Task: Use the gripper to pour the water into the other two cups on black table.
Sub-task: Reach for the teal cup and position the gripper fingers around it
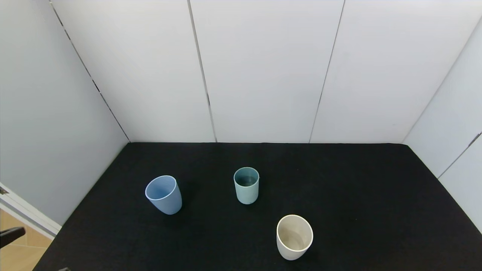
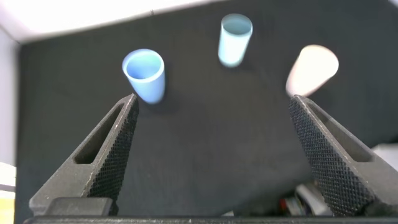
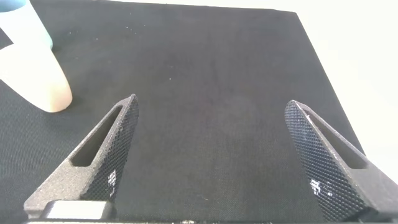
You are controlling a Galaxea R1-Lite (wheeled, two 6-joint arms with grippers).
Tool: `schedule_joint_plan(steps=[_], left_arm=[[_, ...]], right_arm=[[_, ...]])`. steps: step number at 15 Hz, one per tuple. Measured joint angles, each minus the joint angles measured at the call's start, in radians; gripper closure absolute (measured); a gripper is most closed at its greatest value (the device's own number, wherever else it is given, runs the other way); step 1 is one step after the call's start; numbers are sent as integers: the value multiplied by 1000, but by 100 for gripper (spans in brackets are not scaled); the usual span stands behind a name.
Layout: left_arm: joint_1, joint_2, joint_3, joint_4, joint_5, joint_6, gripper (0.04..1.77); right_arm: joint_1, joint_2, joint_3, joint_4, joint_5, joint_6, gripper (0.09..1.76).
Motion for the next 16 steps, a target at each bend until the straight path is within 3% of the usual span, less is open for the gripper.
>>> schedule_joint_plan(steps=[2,5,11,16], left_arm=[[-57,149,-40,-16,11,14,9],[-141,351,-74,-126,43,19,9],[-367,693,-95,-369,241,-2,9],[-412,861,-103,-504,258,-43,9]], right_arm=[[0,0,0,0,0,0,14],[0,0,0,0,0,0,14],[0,0,0,0,0,0,14],[0,0,0,0,0,0,14]])
